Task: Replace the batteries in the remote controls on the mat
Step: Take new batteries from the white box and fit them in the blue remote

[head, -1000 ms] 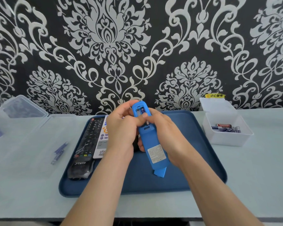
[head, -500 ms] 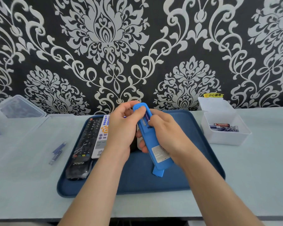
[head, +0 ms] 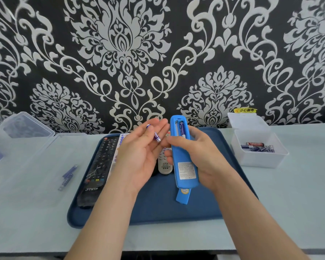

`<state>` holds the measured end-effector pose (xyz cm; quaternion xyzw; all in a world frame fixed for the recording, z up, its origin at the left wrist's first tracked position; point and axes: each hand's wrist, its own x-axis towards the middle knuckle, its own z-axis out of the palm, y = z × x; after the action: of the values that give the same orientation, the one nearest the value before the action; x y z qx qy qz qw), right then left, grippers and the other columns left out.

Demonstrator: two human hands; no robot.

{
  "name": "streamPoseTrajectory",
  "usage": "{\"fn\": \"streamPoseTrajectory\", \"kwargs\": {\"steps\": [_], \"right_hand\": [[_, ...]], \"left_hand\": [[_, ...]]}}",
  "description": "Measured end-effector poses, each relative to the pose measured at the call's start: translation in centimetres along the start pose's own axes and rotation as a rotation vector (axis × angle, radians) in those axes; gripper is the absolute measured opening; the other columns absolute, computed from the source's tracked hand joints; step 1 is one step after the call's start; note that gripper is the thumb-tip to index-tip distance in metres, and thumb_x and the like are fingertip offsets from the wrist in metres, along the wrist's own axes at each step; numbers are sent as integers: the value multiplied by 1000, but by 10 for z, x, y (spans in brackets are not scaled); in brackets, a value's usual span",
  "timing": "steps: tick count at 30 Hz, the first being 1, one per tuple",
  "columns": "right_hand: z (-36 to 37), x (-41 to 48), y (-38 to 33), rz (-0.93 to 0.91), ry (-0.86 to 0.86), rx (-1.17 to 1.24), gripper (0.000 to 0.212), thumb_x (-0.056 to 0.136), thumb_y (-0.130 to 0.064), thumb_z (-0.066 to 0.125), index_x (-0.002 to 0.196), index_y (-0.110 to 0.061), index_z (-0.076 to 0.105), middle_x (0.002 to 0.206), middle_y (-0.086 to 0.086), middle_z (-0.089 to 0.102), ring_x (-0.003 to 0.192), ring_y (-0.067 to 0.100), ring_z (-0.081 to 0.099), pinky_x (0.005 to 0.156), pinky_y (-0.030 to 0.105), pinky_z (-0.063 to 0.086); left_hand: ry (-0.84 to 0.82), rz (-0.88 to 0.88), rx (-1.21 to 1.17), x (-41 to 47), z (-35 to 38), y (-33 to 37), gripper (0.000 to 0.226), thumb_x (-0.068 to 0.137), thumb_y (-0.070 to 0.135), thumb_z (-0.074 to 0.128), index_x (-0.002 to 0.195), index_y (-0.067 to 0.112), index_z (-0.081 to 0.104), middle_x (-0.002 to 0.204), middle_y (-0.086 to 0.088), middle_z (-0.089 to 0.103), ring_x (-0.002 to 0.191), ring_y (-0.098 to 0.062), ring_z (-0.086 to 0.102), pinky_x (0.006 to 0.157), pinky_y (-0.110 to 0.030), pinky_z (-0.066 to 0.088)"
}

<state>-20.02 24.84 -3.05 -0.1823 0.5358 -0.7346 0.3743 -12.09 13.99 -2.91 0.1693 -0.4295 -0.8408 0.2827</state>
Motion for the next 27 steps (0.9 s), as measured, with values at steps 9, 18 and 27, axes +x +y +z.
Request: {"fn": "streamPoseTrajectory", "kwargs": {"steps": [9, 18, 27], "right_hand": [[4, 1, 5, -13, -45, -20, 38, 82, -6, 76, 116, -6, 59, 84, 14, 72, 68, 22, 68, 62, 33, 57], [-4, -1, -4, -96, -28, -183, 17, 96, -24, 59, 112, -15, 61, 87, 9, 74, 66, 18, 65, 62, 32, 57], [-4, -2, -2, -114, -76, -228, 29, 104, -36, 39, 97, -21, 63, 86, 13, 69, 64, 22, 64, 64, 38, 52]], "left_hand": [[16, 205, 446, -2, 2, -1, 19, 93, 11, 57, 107, 16, 69, 79, 2, 72, 77, -17, 66, 68, -29, 55], [76, 502, 600, -6, 4, 0, 12, 88, 11, 66, 94, 21, 66, 82, -3, 75, 84, -21, 71, 84, -40, 56], [42, 552, 482, -10, 18, 0, 15, 82, 5, 72, 84, 16, 61, 72, -4, 72, 65, -18, 64, 59, -29, 54]]}}
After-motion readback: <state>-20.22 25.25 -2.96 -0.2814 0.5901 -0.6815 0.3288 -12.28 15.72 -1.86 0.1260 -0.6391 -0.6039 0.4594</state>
